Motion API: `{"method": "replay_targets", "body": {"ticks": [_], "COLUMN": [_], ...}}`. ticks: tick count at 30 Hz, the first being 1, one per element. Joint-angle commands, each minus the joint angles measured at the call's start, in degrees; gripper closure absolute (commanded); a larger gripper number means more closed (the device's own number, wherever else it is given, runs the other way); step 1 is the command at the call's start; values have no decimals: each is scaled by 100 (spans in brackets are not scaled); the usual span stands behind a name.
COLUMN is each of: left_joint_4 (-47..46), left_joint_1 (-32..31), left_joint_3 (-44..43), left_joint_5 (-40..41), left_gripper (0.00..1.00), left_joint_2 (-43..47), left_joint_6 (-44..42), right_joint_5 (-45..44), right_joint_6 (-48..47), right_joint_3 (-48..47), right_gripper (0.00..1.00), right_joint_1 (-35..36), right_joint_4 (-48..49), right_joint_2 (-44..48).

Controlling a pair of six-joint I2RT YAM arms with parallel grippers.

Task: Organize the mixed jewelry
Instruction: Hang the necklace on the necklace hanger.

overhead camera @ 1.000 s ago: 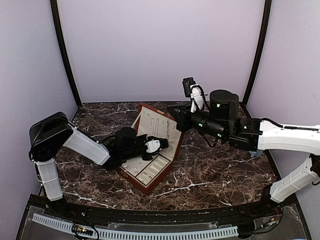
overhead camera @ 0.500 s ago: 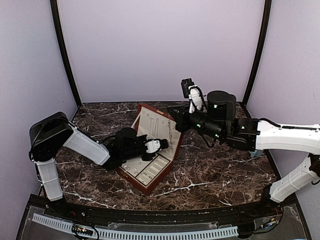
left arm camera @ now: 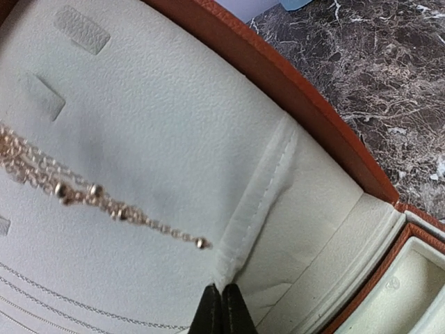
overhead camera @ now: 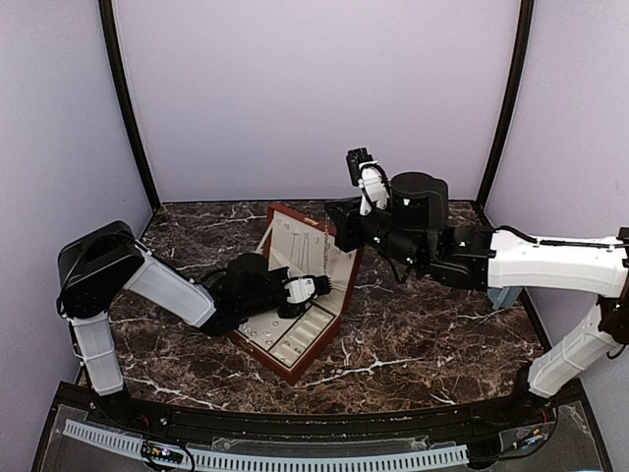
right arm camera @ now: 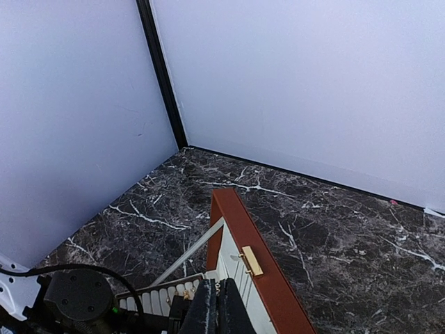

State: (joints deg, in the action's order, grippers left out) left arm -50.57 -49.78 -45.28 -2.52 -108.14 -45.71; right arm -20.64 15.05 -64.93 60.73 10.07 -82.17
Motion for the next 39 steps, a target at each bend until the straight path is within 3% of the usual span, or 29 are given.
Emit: {"method": "replay_targets", "body": {"ticks": [1,20,39], "left_joint_4": [368,143,107], "left_joint_1": [-63,-242,-259], "left_joint_3": [227,507,552], "left_joint_5": [158,526,660], "left_gripper": [100,100,100], "left_joint_2": [73,270,281], "left_joint_6": [38,-34,-19], "right_joint_5": [-317,-681,-70], "right_joint_6": [-179,-327,-404], "right_joint_3": [-288,-451,-449], "right_gripper": [100,100,100], "right_joint_1": [-9,-10,-12], "right_joint_4": [207,113,-332], "right_joint_2": [-164,-705,-1060]}}
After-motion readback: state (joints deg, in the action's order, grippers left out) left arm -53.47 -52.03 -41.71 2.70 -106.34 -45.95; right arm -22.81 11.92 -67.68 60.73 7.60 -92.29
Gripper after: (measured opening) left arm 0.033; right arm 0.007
